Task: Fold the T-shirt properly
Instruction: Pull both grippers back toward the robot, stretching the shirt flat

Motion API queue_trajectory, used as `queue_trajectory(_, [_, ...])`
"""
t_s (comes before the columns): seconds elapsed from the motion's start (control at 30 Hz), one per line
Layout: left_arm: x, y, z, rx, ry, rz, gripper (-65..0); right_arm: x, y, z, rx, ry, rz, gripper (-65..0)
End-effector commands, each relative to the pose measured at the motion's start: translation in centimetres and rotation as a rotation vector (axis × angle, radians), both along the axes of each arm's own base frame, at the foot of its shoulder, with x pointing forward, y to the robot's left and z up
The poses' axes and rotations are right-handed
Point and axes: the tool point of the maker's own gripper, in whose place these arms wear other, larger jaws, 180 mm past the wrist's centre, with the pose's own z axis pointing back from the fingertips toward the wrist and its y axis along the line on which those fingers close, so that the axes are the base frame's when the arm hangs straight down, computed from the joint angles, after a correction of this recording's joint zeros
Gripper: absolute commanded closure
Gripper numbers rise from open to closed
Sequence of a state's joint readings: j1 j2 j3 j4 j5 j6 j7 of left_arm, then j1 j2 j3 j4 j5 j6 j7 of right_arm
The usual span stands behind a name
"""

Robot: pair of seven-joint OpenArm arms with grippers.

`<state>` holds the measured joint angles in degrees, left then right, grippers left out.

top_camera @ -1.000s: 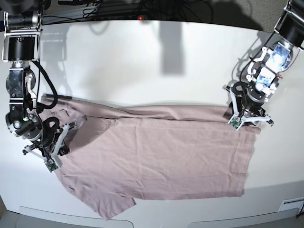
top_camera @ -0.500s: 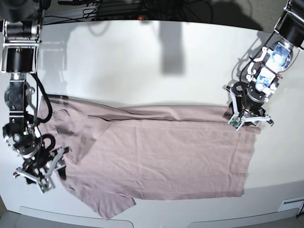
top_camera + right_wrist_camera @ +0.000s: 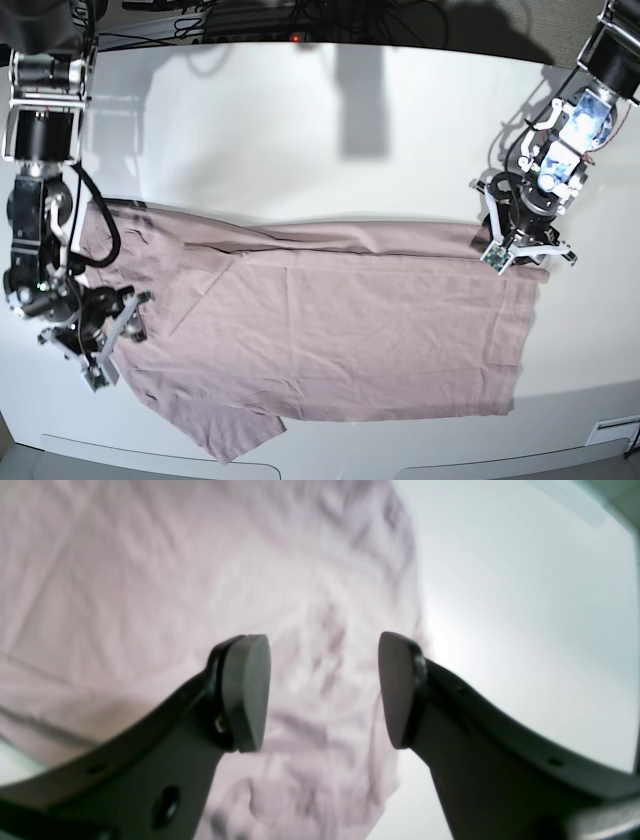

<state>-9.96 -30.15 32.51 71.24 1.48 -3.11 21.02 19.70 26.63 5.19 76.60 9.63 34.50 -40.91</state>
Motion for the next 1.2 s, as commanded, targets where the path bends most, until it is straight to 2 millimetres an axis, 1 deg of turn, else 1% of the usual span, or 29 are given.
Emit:
queue_trajectory(0.0, [-0.1,0.9,-0.1,0.024,0.021,0.013,-20.4,0.1,-0.6,0.9,0.011,-0.030,-0.008,-34.5])
queue_trajectory(0.13, [-0.6,0.9,-0.5,0.024,0.032,0.013,-20.4,-3.5,-0.3,-3.6,0.046,0.072,-0.012,-34.5])
queue_trajectory(0.2, [-1.0,0.9,-0.8,0.024,0.041,0.013,-20.4,-4.6,-0.3,-5.1,0.058,0.094,-0.014,-34.5])
queue_trajectory(0.33, [-1.9,1.0,-1.4,0.025,0.059,0.012,-20.4,-5.8,-1.5,-7.5,0.047,0.140,-0.045,-34.5])
queue_trajectory(0.53, [-2.3,0.9,-1.7,0.025,0.068,0.012,-20.4,-7.1,-2.8,-9.8,0.042,0.208,-0.081,-34.5])
queue_trajectory(0.63, [-2.5,1.0,-1.8,0.026,0.073,0.012,-20.4,-7.5,-3.1,-10.1,0.041,0.211,-0.082,-34.5])
queue_trajectory(0.8, [-3.2,1.1,-2.3,0.028,0.087,0.010,-20.4,-8.4,-4.2,-9.3,-0.005,0.206,-0.058,-34.5])
queue_trajectory(0.87, [-3.3,1.5,-2.4,0.035,0.088,0.011,-20.4,-8.9,-4.8,-9.1,-0.027,0.216,-0.056,-34.5])
queue_trajectory(1.0, [-3.5,2.2,-2.4,0.051,0.096,0.016,-20.4,-10.3,-6.0,-9.6,-0.048,0.259,-0.063,-34.5])
queue_trajectory(1.1, [-4.2,3.2,-2.8,0.081,0.129,0.035,-20.4,-11.4,-6.5,-10.0,-0.049,0.287,-0.067,-34.5])
queue_trajectory(1.17, [-4.7,3.7,-3.1,0.095,0.148,0.043,-20.4,-12.1,-6.4,-10.3,-0.053,0.308,-0.051,-34.5])
